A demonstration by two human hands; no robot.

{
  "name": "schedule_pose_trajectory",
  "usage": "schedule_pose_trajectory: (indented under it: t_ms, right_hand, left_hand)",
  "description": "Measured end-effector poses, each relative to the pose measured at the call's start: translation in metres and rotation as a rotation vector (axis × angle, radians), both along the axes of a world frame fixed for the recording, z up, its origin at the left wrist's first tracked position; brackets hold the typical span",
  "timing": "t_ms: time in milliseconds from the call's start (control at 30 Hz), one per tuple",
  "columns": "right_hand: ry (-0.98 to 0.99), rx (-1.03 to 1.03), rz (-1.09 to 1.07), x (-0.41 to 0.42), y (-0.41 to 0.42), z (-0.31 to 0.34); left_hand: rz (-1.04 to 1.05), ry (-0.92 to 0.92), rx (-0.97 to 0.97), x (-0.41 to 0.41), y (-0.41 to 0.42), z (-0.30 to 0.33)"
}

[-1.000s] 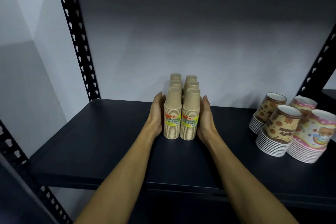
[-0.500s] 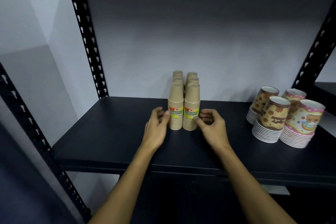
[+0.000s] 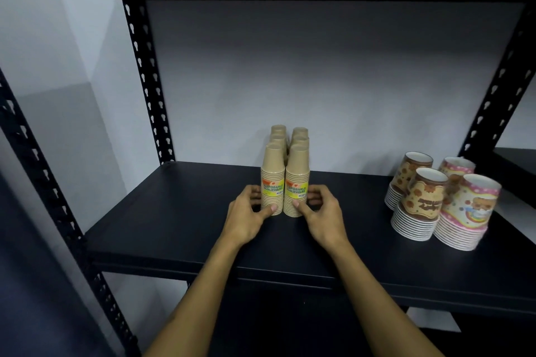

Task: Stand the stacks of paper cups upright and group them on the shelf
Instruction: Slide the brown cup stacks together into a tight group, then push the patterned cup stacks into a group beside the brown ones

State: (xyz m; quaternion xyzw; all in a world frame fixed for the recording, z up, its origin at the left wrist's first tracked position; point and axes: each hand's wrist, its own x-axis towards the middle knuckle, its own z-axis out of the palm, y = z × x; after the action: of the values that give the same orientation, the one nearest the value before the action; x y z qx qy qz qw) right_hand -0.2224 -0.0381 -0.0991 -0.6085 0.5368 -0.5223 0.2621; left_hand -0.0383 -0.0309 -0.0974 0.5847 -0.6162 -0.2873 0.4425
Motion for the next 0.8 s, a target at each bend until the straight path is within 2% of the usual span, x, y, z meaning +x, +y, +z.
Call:
schedule_pose_trajectory:
  t_ms: [267, 333, 367, 433, 533, 600, 800]
  right_hand:
    - [0.0, 0.071, 0.018, -0.007, 0.006, 0.001]
    - [0.126, 0.103, 0.032, -0.016, 0.015, 0.001]
    - [0.258, 0.099, 0.036, -0.022, 0.022, -0.001]
    - [0.555, 0.06, 0.021, -0.035, 0.039, -0.005]
    - [0.83, 0.066, 0.019, -0.056, 0.059, -0.008]
    - [0.906, 0.073, 0.051, -0.072, 0.067, -0.007]
    - [0.936, 0.023, 0.17, -0.131, 0.082, -0.001]
  left_hand:
    - [0.047, -0.052, 0.031, -0.003, 0.008, 0.002]
    - [0.102, -0.091, 0.032, -0.006, 0.016, 0.001]
    - [0.15, -0.14, 0.032, -0.007, 0.021, -0.001]
    - [0.24, -0.265, 0.033, -0.012, 0.033, -0.008]
    - [0.311, -0.525, 0.028, -0.026, 0.05, -0.02]
    - [0.309, -0.597, 0.026, -0.039, 0.061, -0.025]
    - [0.175, -0.584, -0.077, -0.096, 0.089, -0.014]
